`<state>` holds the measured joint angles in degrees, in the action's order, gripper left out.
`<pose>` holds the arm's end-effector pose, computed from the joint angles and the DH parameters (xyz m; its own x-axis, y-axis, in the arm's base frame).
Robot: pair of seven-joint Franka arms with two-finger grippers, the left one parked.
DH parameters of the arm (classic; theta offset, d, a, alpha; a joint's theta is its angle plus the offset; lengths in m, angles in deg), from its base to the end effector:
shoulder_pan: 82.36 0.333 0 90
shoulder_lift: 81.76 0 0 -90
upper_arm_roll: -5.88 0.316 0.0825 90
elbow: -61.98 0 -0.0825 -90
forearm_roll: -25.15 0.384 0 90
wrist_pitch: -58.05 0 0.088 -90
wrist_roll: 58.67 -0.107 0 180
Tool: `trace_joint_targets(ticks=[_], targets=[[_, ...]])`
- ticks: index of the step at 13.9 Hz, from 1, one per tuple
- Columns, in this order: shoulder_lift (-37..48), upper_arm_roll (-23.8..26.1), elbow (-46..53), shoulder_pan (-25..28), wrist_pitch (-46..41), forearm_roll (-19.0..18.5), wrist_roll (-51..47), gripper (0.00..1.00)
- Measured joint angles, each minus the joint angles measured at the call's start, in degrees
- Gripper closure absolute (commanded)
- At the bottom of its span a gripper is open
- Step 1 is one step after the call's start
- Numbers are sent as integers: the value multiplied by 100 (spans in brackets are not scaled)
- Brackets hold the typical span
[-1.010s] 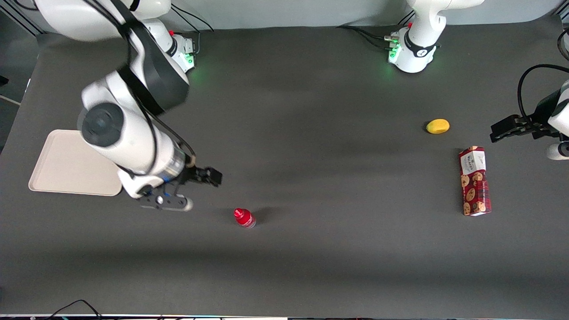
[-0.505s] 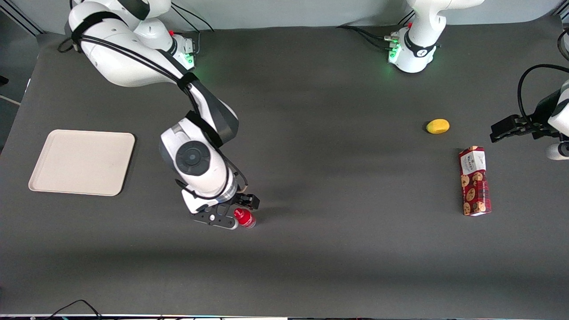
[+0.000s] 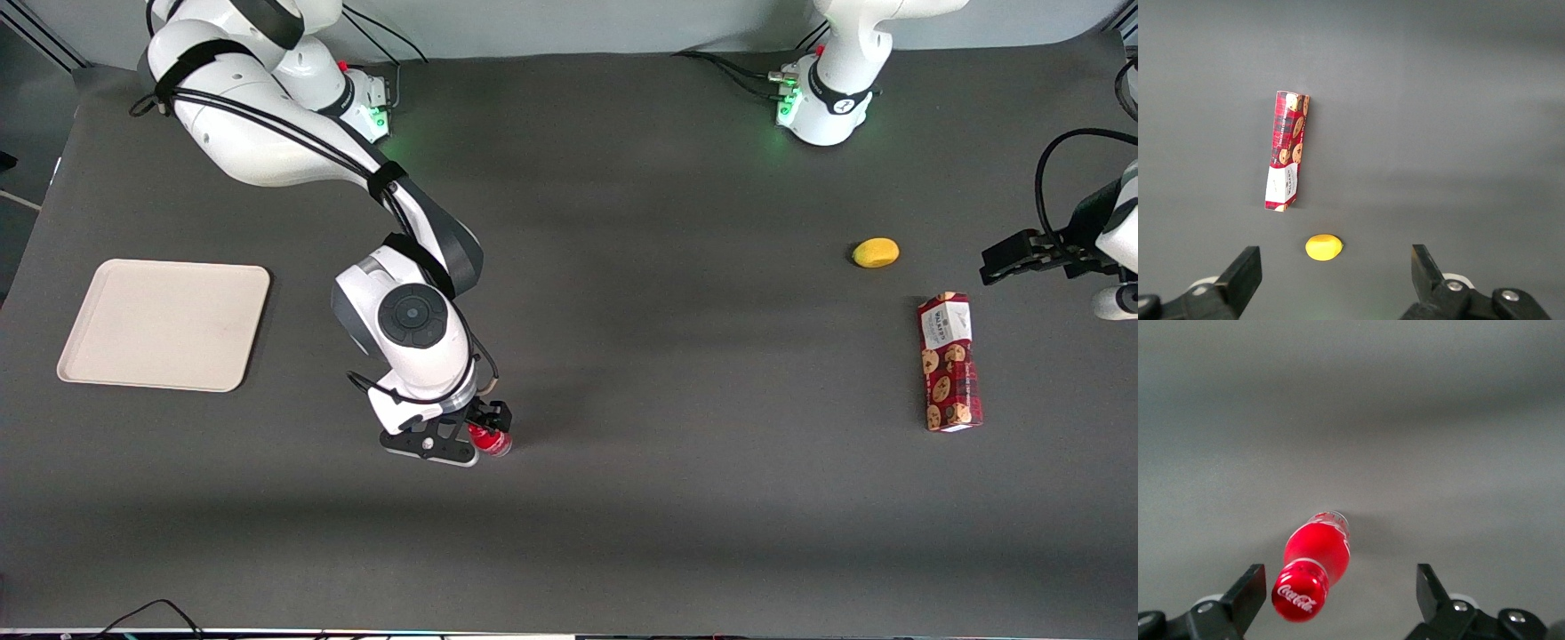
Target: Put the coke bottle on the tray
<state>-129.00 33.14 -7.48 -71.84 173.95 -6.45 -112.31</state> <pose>0.6734 0.3531 0.3221 0.9666 -0.1903 0.1717 -0.2012 -0.9784 0.0479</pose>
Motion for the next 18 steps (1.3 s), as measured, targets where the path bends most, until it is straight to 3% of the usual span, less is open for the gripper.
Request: trace_joint_targets(ticks=[1,2,3,4,5,13,18], targets=[[-26,0,1,0,59,-6,-11,11],[-44,0,2,0,99,-7,-38,28],[-51,2,4,2,104,-8,-48,50],[-54,7,8,4,105,-8,-55,78],[-54,14,15,6,105,-8,-56,97],[-55,117,131,25,-70,-36,15,100],[667,702,681,-114,-1997,24,1116,100]])
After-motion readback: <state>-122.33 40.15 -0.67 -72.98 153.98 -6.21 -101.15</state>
